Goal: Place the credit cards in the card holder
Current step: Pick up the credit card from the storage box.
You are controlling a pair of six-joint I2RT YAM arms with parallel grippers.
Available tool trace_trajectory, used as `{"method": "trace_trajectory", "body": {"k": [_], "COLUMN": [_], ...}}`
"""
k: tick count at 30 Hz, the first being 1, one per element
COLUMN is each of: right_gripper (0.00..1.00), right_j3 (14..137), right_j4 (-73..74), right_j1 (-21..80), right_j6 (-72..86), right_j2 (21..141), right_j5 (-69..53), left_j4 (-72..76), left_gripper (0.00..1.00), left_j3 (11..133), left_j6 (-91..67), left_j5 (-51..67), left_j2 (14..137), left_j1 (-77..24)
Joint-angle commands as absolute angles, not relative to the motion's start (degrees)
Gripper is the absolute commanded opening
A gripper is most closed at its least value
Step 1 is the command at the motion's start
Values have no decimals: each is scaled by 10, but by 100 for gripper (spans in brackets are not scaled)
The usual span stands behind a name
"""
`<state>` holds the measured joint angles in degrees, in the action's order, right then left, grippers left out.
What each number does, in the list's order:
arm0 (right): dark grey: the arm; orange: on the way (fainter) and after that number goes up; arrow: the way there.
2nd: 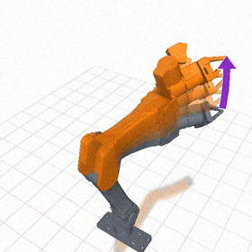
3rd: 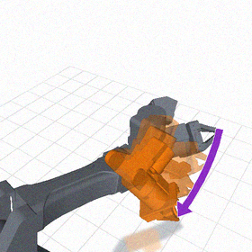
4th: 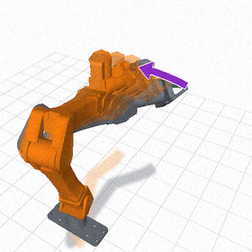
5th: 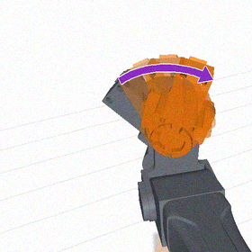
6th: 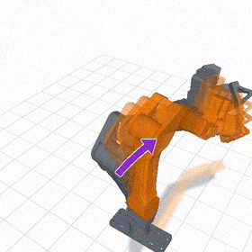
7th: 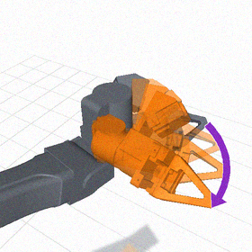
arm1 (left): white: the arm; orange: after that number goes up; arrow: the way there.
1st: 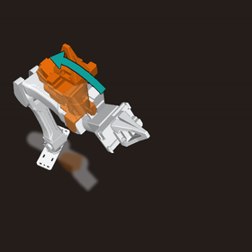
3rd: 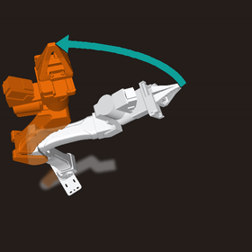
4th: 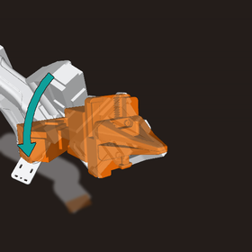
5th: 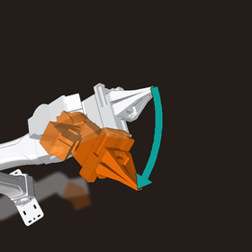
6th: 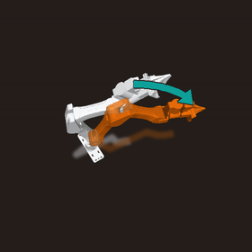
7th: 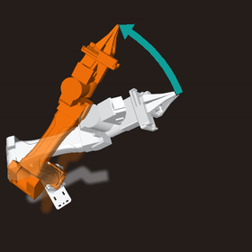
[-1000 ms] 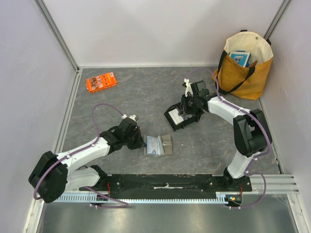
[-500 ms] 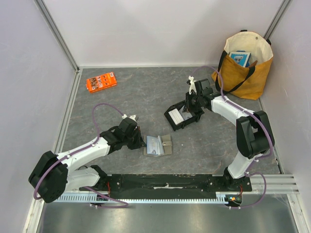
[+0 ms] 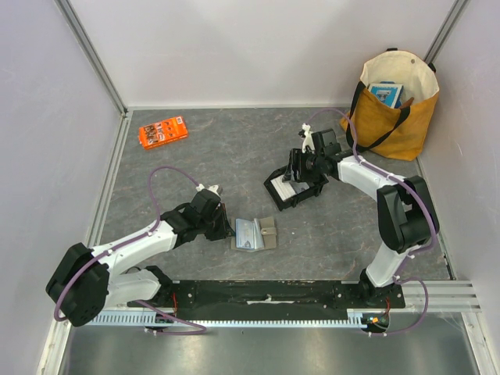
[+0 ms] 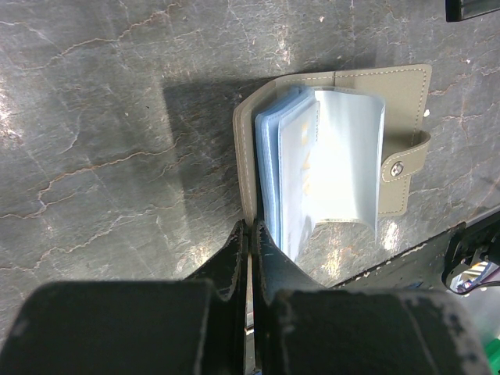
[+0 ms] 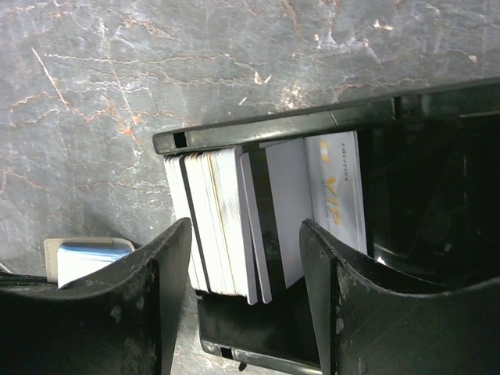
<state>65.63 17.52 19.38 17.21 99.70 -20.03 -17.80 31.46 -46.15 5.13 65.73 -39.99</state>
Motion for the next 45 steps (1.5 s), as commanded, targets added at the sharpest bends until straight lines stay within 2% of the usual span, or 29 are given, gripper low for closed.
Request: {"method": "trace_trajectory", "body": {"k": [1, 12, 20, 30, 34, 42, 45], "right_gripper": [65, 65, 59, 40, 38, 18, 16], "right_j3": [651, 658, 674, 686, 686, 686, 687], "right_j4": [141, 151, 175, 185, 186, 192, 194], "right_j1": [192, 193, 193, 193, 193, 193, 192], "right_j6": [185, 169, 157, 156, 156, 149, 148], "right_j2": [1009, 1020, 1027, 1010, 1007, 1003, 1001], "right_j5": [-243, -288, -307, -294, -288, -280, -276], "left_j4": [-161, -158, -157, -157, -156, -156, -156], "left_gripper": [2, 2, 2, 2, 2, 2, 2], "left_j3": [328, 330, 330, 330, 331, 330, 329], "left_j6": [-442, -442, -442, -442, -441, -442, -442], "left_j5": [60, 62, 65, 65, 67, 67, 66], "left_j2": [659, 663, 664, 664, 663, 664, 663], "left_j1": [-402, -403, -403, -402, -403, -403, -402]}}
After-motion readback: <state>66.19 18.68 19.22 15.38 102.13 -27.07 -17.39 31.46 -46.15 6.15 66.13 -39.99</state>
